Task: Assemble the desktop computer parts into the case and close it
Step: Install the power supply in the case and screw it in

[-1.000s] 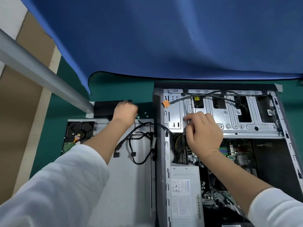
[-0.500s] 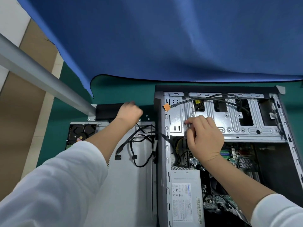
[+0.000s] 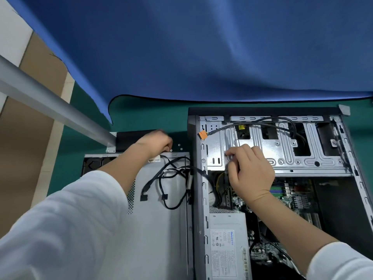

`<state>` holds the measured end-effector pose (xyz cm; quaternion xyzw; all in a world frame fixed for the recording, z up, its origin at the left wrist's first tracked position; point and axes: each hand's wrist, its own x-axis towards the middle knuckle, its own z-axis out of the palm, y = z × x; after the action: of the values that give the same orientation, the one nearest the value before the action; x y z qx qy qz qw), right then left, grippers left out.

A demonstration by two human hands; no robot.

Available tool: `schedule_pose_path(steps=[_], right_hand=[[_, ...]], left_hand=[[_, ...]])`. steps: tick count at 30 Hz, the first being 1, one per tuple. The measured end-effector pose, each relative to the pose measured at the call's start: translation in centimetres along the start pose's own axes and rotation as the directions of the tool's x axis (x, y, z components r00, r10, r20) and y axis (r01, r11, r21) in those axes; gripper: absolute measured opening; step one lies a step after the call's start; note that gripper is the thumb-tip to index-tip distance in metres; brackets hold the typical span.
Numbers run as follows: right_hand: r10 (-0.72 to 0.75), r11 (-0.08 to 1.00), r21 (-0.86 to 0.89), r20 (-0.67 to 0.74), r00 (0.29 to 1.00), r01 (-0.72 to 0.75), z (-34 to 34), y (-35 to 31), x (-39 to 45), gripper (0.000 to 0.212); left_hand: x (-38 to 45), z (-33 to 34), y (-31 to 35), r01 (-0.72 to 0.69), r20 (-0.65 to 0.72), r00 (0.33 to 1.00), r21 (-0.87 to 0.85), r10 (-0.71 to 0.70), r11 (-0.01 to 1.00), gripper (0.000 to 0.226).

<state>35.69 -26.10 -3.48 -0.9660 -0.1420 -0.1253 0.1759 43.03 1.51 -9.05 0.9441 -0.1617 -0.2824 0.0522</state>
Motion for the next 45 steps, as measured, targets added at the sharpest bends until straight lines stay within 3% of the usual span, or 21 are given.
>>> schedule_pose_path(steps=[8,11,14,17,19,21,23,26,29,34,41,45], right_hand=[[-0.055,0.998,-0.042,-0.054,0.997,0.053,0.4,0.2,-0.1,0.022],[-0.061,0.998,-0.024,-0.043,0.997,0.06,0.2,0.3,-0.1,0.023],[-0.033,0.999,-0.007,0.013,0.999,0.033,-0.4,-0.1,-0.1,0.025],[0.027,1.0,0.012,0.085,0.996,-0.028,-1.2,-0.5,0.1,0.03],[0.093,0.982,0.151,0.155,0.984,-0.116,-1.7,-0.4,0.4,0.028],[0.148,0.886,0.387,0.284,0.947,-0.254,-2.9,0.1,0.3,0.024],[0.078,0.815,0.511,0.37,0.926,-0.273,-4.8,0.5,-0.7,0.025],[-0.093,0.831,0.53,0.432,0.897,-0.169,-7.2,0.3,-4.4,0.026],[-0.16,0.84,0.523,0.493,0.855,-0.144,-8.4,0.1,-8.8,0.026],[-0.167,0.847,0.506,0.547,0.82,-0.164,-9.6,0.2,-13.3,0.029],[-0.063,0.82,0.502,0.557,0.828,-0.275,-9.8,0.5,-14.8,0.029],[-0.051,0.802,0.511,0.575,0.817,-0.31,-9.7,0.6,-15.5,0.029]], left_hand=[[-0.5,0.2,-0.1,0.112,-0.062,0.99,-0.242,-0.13,0.964,0.014],[-2.2,-0.9,0.9,0.089,-0.197,0.965,-0.364,-0.17,0.927,0.015],[-4.9,-2.3,2.9,0.033,-0.381,0.895,-0.464,-0.233,0.885,0.01],[-8.3,-3.7,6.1,0.005,-0.445,0.839,-0.568,-0.312,0.823,0.005],[-10.6,-4.4,8.9,-0.02,-0.458,0.834,-0.582,-0.307,0.813,0.004],[-12.8,-4.6,12.1,-0.056,-0.469,0.844,-0.56,-0.261,0.827,0.003],[-14.6,-4.2,15.3,-0.107,-0.441,0.879,-0.554,-0.183,0.826,0.004],[-16.5,-2.1,19.6,-0.152,-0.377,0.924,-0.505,-0.058,0.85,0.004],[-17.6,0.8,22.8,-0.158,-0.375,0.927,-0.422,-0.013,0.893,0.005],[-18.5,3.5,25.1,-0.068,-0.389,0.913,-0.442,-0.123,0.894,0.008],[-18.8,4.1,25.8,0.008,-0.391,0.899,-0.439,-0.199,0.899,0.008],[-19.2,3.8,26.2,0.006,-0.394,0.874,-0.579,-0.286,0.816,0.006]])
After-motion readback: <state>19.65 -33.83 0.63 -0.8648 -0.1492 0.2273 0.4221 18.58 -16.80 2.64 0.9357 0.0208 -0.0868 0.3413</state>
